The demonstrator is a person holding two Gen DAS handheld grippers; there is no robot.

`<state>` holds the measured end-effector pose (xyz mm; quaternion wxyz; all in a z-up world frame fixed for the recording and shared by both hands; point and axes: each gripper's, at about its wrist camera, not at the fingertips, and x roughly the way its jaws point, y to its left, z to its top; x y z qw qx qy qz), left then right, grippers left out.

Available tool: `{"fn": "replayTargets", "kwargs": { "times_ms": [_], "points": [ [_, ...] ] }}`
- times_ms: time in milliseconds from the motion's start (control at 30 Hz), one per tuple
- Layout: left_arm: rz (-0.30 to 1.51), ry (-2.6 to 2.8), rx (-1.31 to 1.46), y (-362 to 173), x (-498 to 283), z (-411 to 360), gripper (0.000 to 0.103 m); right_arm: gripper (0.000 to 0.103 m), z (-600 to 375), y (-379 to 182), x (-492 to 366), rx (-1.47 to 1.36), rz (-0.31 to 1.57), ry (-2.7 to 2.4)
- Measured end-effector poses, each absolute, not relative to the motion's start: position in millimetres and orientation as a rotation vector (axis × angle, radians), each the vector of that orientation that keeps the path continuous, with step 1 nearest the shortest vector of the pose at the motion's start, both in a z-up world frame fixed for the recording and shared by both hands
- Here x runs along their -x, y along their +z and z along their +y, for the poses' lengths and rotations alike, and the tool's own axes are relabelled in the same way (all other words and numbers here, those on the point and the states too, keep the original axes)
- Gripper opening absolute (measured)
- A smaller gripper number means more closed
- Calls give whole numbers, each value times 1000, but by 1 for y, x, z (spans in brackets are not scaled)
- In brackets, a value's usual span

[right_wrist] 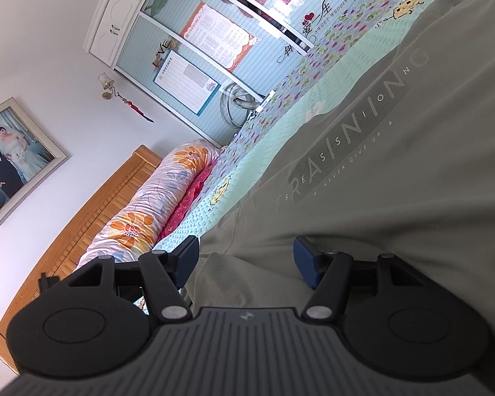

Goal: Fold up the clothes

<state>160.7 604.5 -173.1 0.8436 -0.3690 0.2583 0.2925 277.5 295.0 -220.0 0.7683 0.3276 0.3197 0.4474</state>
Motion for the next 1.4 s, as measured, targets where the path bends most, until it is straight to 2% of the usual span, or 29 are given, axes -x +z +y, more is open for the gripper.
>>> {"fn": "replayTargets", "kwargs": {
  "times_ms": [233, 367, 567, 833, 867, 933, 1067, 1133, 1267, 1400],
  "points": [
    [618, 605, 573, -166, -173, 619, 2, 65, 304, -197, -260, -580, 762, 1119],
    [637, 610, 468, -167, -179, 632, 2, 65, 314, -171, -198, -344, 821, 1341],
    [609, 573, 421, -175, -185, 642, 2, 64, 298, -176, -82, -124, 980, 1460],
    [591, 551, 485, -175, -180, 657, 7, 65, 275, -154, 53, 409, 767, 1429],
    [588, 558, 518, -173, -171, 659, 8, 65, 273, -154, 60, 428, 775, 1429],
    [575, 568, 567, -164, -140, 657, 16, 65, 267, -151, 72, 424, 800, 1434],
    [586, 452, 430, -134, -52, 613, 23, 65, 257, -143, 92, 460, 753, 1412],
    [613, 356, 395, -126, -3, 585, 35, 65, 253, -140, 102, 488, 714, 1396],
    [681, 238, 435, -127, 76, 538, 36, 65, 245, -134, 121, 544, 638, 1361],
    [702, 273, 511, -136, 123, 518, 36, 60, 269, -136, 132, 703, 464, 1338]
  ]
}}
